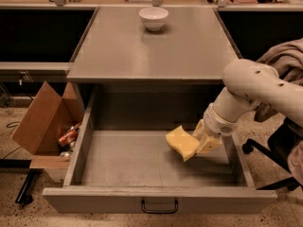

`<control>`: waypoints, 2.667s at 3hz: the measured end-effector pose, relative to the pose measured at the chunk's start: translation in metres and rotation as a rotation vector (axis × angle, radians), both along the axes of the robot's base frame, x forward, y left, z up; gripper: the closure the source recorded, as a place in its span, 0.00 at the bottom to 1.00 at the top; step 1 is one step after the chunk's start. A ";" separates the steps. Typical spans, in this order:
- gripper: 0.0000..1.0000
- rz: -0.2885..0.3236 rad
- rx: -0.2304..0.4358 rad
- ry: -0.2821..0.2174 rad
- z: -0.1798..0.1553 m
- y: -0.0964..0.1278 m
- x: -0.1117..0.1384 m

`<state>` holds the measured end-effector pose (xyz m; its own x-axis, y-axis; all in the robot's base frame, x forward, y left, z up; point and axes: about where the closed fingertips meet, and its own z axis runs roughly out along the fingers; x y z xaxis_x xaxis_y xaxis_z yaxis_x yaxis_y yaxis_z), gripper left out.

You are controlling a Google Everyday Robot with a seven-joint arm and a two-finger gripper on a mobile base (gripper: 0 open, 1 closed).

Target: Place sponge into top drawer

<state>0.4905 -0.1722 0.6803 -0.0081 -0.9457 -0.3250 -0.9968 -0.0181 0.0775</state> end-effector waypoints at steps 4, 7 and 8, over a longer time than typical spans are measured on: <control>0.00 0.000 0.000 0.000 0.000 0.000 0.000; 0.00 -0.040 0.063 -0.193 0.096 -0.042 -0.009; 0.00 -0.040 0.063 -0.193 0.096 -0.042 -0.009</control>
Offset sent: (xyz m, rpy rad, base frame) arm 0.0000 0.0000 0.0000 0.0000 0.0000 0.0000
